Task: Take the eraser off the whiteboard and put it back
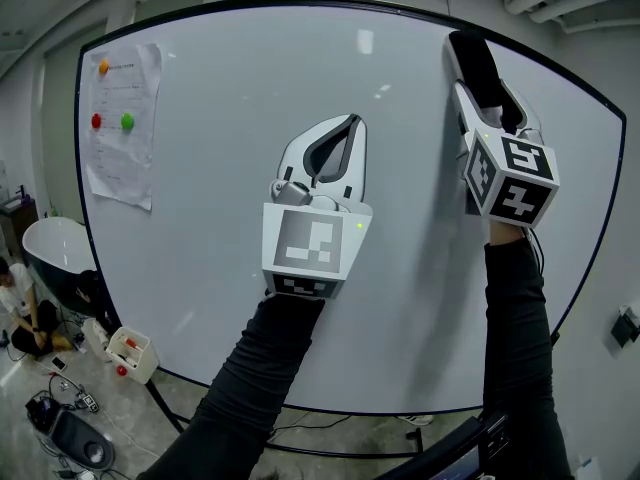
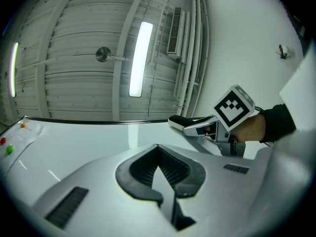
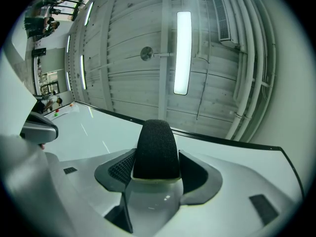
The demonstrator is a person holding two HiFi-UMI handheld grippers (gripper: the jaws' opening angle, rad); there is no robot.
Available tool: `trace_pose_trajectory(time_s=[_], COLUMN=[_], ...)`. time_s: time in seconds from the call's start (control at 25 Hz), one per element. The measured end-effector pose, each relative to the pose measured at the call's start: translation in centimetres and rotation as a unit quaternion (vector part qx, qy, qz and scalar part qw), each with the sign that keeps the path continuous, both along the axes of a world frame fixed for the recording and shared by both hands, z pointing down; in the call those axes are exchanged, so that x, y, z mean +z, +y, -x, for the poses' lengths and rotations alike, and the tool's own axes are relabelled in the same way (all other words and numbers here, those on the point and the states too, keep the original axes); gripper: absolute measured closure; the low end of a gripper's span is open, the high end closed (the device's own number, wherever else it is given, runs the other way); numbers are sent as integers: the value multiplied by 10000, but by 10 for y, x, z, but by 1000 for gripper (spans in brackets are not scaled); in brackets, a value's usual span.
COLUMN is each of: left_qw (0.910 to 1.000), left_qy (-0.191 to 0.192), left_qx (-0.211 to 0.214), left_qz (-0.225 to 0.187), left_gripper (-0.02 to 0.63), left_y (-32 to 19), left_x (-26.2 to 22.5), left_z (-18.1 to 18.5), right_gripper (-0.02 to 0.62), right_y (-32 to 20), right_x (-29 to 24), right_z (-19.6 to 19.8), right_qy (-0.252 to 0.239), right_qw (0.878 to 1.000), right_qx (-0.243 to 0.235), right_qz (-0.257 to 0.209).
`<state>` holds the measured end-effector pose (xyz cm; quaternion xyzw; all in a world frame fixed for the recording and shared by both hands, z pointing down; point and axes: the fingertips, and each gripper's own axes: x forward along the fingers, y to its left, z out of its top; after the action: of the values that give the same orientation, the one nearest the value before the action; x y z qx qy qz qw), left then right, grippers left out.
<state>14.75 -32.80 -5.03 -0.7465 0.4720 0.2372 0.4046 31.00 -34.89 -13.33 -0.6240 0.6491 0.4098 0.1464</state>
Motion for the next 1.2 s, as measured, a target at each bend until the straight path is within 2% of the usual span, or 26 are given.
trace_pose_trajectory(time_s=[0.2, 0.6, 1.2], left_qw=[10000, 9995, 9983], left_qy=[-23, -25, -128], left_qx=[34, 69, 90], left_qz=[86, 303, 562], left_gripper=[600, 600, 600], left_y=[-2, -8, -2], left_x=[2, 17, 45], left_z=[0, -4, -9], right_gripper=[319, 319, 319], right_y=[3, 37, 44], right_x=[11, 28, 83], right_z=[1, 8, 0], right_qy=[116, 100, -192], right_qw=[9998, 9995, 9998], right_qx=[136, 82, -2], right_qz=[5, -305, -12])
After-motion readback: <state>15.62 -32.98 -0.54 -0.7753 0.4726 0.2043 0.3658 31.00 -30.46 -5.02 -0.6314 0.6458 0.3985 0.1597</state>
